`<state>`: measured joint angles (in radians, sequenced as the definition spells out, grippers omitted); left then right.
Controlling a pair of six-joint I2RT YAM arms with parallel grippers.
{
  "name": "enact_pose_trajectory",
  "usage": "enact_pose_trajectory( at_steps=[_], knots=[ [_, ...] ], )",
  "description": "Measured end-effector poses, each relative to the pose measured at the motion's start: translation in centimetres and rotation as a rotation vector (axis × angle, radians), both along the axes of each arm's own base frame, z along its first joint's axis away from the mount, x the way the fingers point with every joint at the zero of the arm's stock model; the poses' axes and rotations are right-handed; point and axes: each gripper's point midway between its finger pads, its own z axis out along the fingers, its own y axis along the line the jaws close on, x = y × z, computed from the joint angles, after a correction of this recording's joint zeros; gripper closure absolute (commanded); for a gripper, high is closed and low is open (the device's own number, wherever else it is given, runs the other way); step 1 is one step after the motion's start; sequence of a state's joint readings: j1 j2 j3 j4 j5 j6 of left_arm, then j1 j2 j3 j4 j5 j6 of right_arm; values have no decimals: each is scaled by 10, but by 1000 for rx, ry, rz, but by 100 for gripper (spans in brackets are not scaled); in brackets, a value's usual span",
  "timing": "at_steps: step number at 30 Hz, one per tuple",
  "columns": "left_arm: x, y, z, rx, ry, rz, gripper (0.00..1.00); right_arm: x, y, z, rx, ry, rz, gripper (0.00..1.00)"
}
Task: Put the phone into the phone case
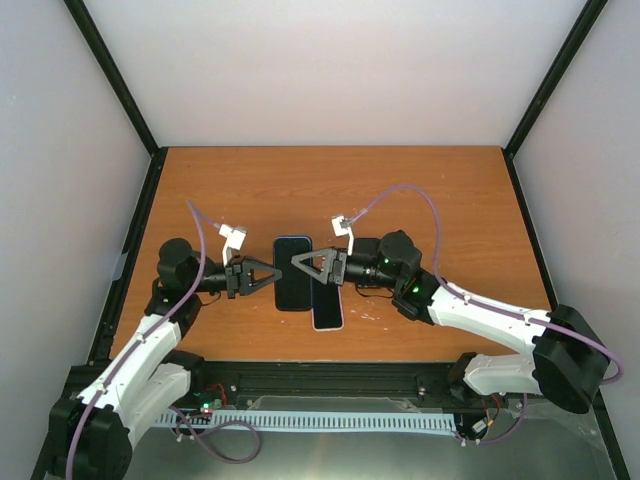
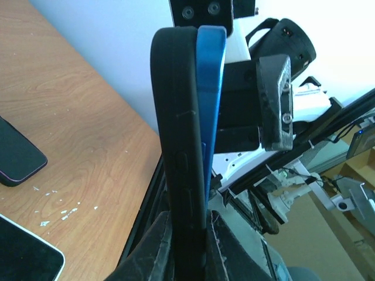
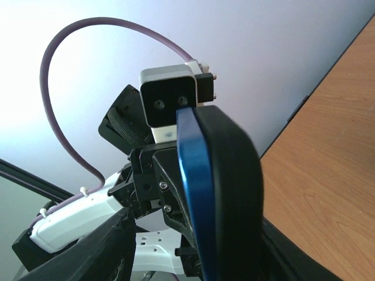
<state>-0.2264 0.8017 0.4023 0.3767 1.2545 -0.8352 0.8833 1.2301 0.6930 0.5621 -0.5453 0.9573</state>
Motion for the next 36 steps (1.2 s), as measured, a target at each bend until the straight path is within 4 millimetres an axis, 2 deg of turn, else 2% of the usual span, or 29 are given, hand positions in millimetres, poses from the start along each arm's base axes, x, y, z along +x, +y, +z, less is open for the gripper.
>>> enact_pose_trajectory(
  at_steps=[7,9,11,13,15,16,20,22,28,33,36],
  knots=[
    [-3,-1,-7,27,-23,-32,93,9,-6,0,5,50,-10,60],
    [-3,-1,-7,32,-31,-37,93,12,-9,2,17,65,-14,68],
    [-3,-1,-6,35,-43,-43,91,15,-11,4,31,75,-19,80],
    [-3,-2,-4,36,-49,-47,85,15,-12,4,38,77,-19,91],
    [-4,-2,-6,39,-27,-54,75,14,-13,5,39,57,-7,97],
    [-5,-2,-6,39,-22,-58,68,13,-13,5,40,53,-2,97],
    [1,-2,1,46,-25,-30,51,9,-14,4,53,42,15,97],
    [7,-1,9,48,-37,6,51,5,-14,4,56,33,36,97],
    [16,2,35,23,-82,94,59,-6,-14,4,55,-4,94,97],
    [21,2,38,20,-71,109,86,-9,-14,2,47,-19,114,96],
    [22,2,38,21,-69,112,99,-9,-14,0,43,-24,115,91]
  ],
)
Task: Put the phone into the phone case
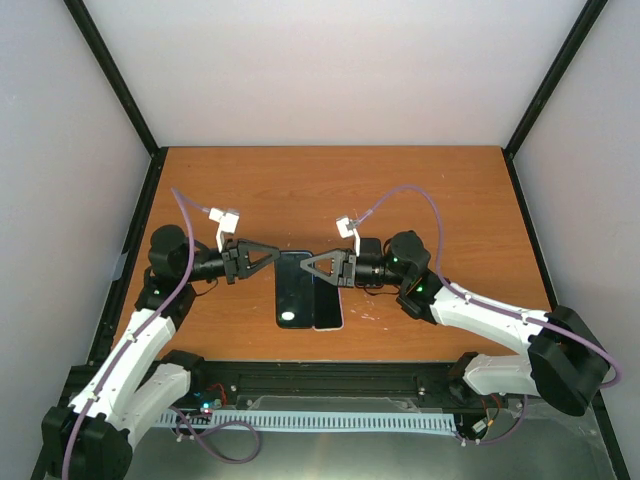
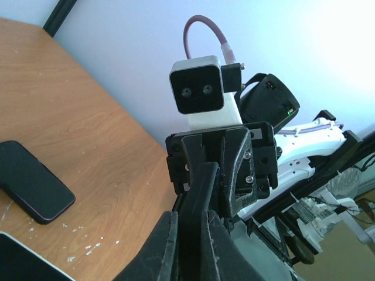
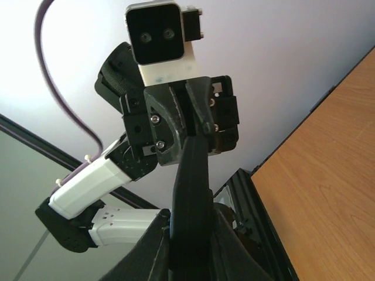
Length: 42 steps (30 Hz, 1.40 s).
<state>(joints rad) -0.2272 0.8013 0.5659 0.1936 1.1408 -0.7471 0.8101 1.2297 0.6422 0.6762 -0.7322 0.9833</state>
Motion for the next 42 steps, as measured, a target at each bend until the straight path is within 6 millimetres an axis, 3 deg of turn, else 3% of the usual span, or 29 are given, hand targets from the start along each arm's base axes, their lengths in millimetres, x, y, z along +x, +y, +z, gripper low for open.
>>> enact_pose_trajectory(
  at_steps=[5,10,15,22,27,29,33,35,39,42],
  knots=[
    [2,0,-3,12,-12,10,100,2,0,-5,-12,11,-13,76],
    [3,0,-8,28,-28,6,100,2,-2,-2,-12,27,-21,72],
    [6,-1,-14,39,-11,4,100,6,-3,-6,-25,64,-44,97],
    [8,-1,-18,47,19,12,99,12,-3,-14,-53,70,-76,97],
    [9,0,-19,50,39,19,56,14,-4,-16,-60,72,-96,97],
    [9,0,-18,47,54,19,48,18,-5,-15,-60,76,-120,97],
    [7,-1,-23,37,81,4,42,26,-7,-11,-42,84,-170,97],
    [4,-2,-31,27,107,-16,44,30,-8,-9,-34,90,-191,97],
    [-2,-3,-48,20,177,-49,70,36,-8,-3,-12,99,-218,97],
    [-4,-4,-45,11,169,-64,84,42,-5,-5,-14,115,-229,91]
  ],
)
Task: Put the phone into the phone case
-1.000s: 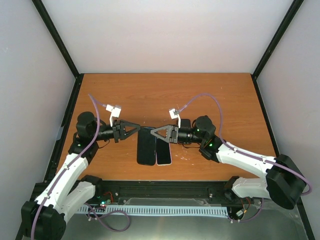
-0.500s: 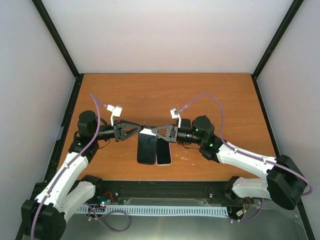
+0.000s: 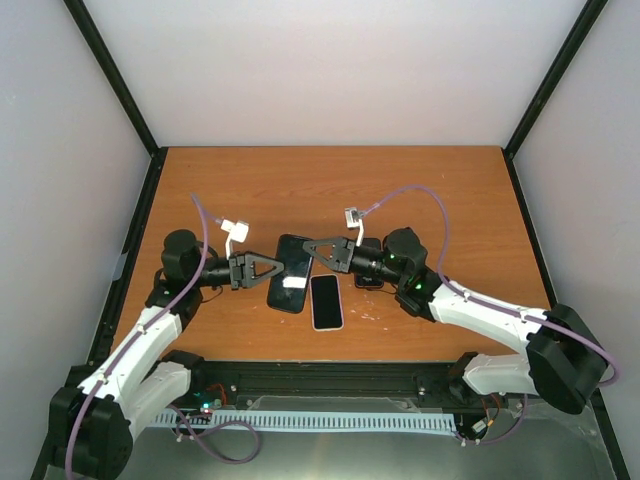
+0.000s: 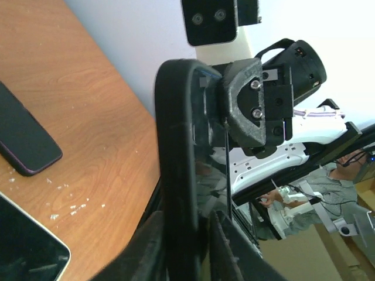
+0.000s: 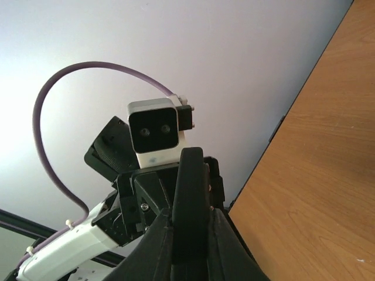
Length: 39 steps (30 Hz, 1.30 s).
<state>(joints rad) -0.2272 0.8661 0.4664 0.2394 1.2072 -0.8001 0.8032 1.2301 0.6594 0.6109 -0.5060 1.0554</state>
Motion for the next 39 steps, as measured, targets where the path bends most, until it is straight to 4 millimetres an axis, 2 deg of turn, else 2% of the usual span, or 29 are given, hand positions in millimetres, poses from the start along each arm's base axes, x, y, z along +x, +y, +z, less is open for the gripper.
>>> enact_pose_trajectory(
  at_steps=[2,5,9,12,16,23,28,31,35,36,39],
  knots=[
    [0,0,1,-2,-1,-2,92,3,2,-2,3,8,-4,84],
    [0,0,1,-6,7,-6,98,4,2,-3,4,15,-4,66],
    [4,0,1,-7,7,16,100,4,2,-2,9,11,-1,44],
    [12,1,0,-6,16,55,100,0,1,-8,-4,18,16,36],
    [22,3,3,-11,9,111,100,-9,0,-31,-45,57,53,37],
    [40,5,-1,-9,29,193,100,-22,4,-63,-88,127,137,54],
    [50,6,-7,-5,59,228,100,-26,7,-66,-68,149,176,85],
    [53,6,-8,-2,68,233,100,-26,7,-74,-70,168,173,96],
    [56,6,-19,18,119,244,100,-27,6,-80,-71,179,171,97],
    [57,6,-20,21,125,246,100,-27,6,-81,-71,184,170,94],
    [59,6,-23,28,139,249,100,-25,6,-83,-70,196,165,77]
  ],
)
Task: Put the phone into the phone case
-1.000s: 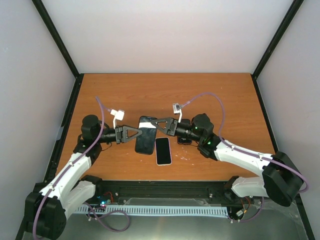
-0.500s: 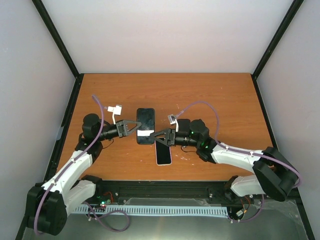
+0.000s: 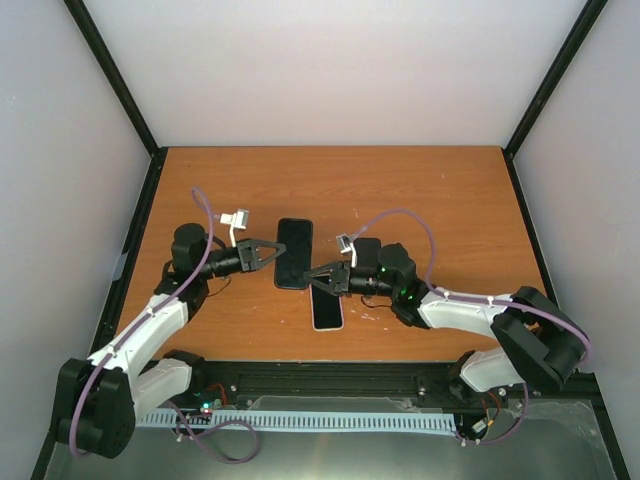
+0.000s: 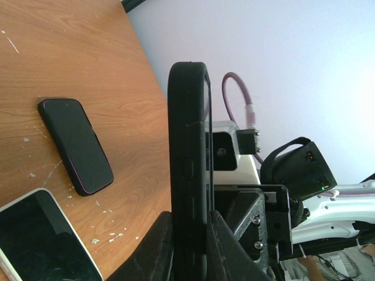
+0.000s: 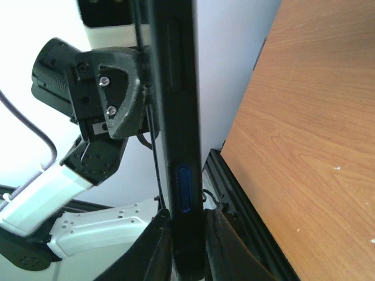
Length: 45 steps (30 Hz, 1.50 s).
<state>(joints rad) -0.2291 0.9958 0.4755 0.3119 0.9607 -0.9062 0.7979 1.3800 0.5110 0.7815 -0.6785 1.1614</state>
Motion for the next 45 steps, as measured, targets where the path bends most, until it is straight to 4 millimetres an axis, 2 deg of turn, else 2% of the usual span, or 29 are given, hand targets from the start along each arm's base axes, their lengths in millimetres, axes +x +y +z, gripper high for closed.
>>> enact_pose_trajectory(
  at_steps=[7,12,16,20,24,28,33,41,45],
  knots=[
    [16,1,-13,65,12,40,100,2,-4,-7,2,33,-30,19],
    [43,11,-32,162,46,129,100,-2,-10,-5,-11,23,-37,0],
    [59,26,-53,206,109,190,100,-5,-19,6,-29,-21,-65,0],
    [77,46,-86,234,219,250,100,-4,-31,13,-74,-73,-112,0],
    [85,58,-122,253,334,278,100,0,-41,22,-120,-125,-171,0],
    [87,61,-150,263,418,281,99,4,-52,25,-169,-158,-227,0],
    [89,61,-165,261,461,283,91,9,-63,18,-236,-169,-281,0],
    [89,63,-172,272,475,294,77,15,-71,10,-300,-169,-328,0],
    [88,65,-177,287,495,304,64,17,-74,9,-317,-167,-346,0]
  ],
)
